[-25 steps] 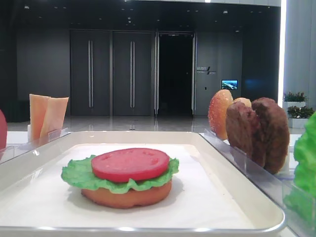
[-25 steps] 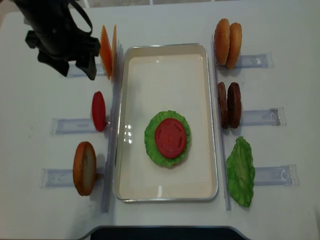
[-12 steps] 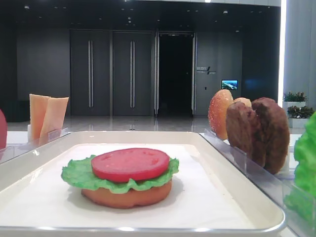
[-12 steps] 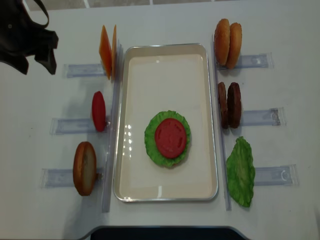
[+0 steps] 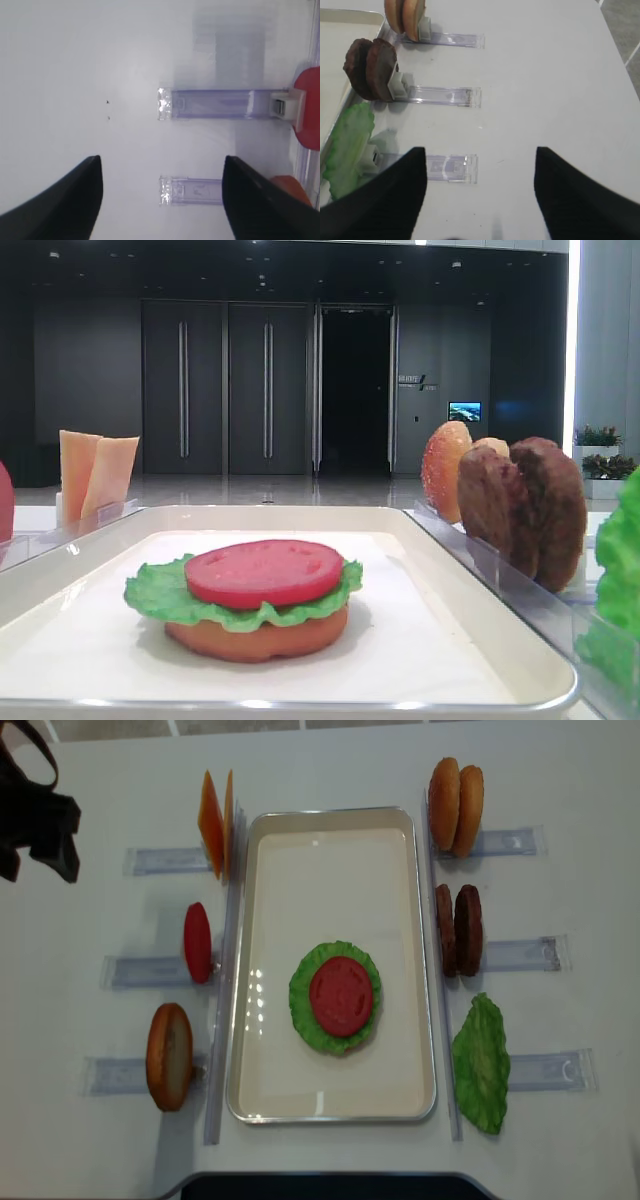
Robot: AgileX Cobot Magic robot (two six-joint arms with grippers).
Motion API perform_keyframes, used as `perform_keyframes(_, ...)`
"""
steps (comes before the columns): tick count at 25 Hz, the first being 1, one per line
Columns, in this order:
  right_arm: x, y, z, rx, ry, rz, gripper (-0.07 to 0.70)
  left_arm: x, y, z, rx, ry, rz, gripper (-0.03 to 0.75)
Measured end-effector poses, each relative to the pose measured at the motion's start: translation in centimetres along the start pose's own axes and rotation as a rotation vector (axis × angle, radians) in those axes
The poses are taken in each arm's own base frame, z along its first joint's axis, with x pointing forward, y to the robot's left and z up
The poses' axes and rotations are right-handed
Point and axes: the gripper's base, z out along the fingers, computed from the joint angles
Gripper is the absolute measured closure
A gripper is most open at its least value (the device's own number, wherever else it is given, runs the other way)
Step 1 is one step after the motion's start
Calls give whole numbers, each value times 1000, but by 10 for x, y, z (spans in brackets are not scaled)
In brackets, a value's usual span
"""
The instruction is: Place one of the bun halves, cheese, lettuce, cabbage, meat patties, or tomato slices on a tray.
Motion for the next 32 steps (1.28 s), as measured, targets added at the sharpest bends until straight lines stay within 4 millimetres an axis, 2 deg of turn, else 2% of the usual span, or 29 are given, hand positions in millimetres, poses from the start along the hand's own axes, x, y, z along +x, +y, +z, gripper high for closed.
perform_keyframes(5,0,0,0,0,0,0,161,41,-1,-17,10,-32,-8,150)
perform_keyframes(9,0,0,0,0,0,0,161,82,-2,-34,25,-90,-21,150)
perform_keyframes(22,0,0,0,0,0,0,161,202,-8,-56,49,-337,-44,150)
perform_keyframes(26,0,0,0,0,0,0,161,228,-14,-56,88,-425,6,150)
perform_keyframes(32,0,0,0,0,0,0,161,252,-18,-45,97,-481,26,150)
